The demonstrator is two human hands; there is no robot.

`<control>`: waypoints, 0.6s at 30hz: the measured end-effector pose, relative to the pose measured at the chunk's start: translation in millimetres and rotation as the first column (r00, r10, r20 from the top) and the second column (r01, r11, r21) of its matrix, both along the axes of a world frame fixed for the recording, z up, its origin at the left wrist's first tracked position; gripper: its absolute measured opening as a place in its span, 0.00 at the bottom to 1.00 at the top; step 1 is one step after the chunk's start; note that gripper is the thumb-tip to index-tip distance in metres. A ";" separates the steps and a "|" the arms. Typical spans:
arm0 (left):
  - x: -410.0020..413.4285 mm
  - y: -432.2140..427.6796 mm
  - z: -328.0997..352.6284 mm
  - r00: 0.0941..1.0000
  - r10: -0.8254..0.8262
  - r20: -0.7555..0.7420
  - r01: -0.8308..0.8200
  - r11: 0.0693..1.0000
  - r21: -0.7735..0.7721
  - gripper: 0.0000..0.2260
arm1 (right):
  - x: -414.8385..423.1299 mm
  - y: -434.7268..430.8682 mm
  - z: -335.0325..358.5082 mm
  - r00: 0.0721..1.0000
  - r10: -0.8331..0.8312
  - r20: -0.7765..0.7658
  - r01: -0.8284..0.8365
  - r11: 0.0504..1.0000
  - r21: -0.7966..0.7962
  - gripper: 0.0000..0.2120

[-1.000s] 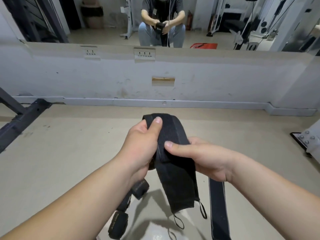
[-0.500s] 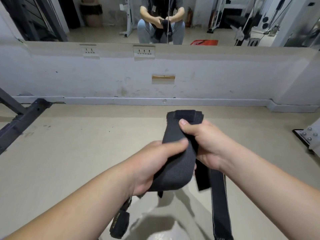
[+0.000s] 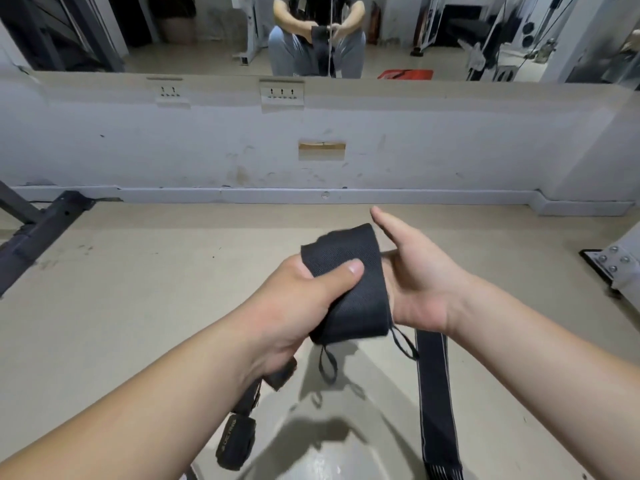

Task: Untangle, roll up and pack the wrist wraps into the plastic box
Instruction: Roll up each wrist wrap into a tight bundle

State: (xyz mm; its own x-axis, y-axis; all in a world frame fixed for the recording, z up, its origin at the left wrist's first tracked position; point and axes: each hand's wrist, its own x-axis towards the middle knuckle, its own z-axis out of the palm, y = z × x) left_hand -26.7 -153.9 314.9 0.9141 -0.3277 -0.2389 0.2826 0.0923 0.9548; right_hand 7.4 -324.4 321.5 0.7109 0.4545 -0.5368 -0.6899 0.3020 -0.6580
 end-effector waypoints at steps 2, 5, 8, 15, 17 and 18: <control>7.2 3.8 -1.3 0.996 0.078 -0.030 -0.079 0.997 -0.016 0.10 | -0.1 3.3 -3.4 0.996 0.082 -0.047 -0.085 0.994 -0.067 0.40; 14.3 9.9 -4.3 0.982 0.167 -0.092 -0.167 0.986 0.004 0.14 | -3.2 9.4 -6.6 0.978 0.207 0.022 -0.202 0.969 -0.145 0.41; 21.0 16.4 -4.2 0.953 0.273 -0.135 -0.275 0.962 0.006 0.12 | -10.2 17.6 -9.2 0.949 0.287 0.128 -0.253 0.939 -0.234 0.32; 24.9 27.7 -0.2 0.961 0.194 -0.198 -0.189 0.981 0.044 0.16 | -20.3 24.2 -13.4 0.888 0.315 0.335 -0.098 0.842 -0.531 0.14; 18.6 23.1 1.4 0.971 0.082 -0.227 -0.072 0.996 0.051 0.18 | -16.3 21.1 -12.2 0.883 0.267 0.386 -0.063 0.882 -0.467 0.16; 16.1 21.0 2.8 0.976 0.066 -0.208 -0.054 0.996 0.066 0.17 | -14.1 18.2 -10.9 0.877 0.263 0.401 -0.042 0.875 -0.482 0.18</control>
State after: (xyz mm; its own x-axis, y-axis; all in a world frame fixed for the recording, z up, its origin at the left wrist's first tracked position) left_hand -10.6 -132.9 317.7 0.8588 -0.2534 -0.4452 0.4733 0.0601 0.8789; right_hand -6.7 -306.2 310.5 0.8611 0.3670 -0.3520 -0.3035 -0.1845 -0.9348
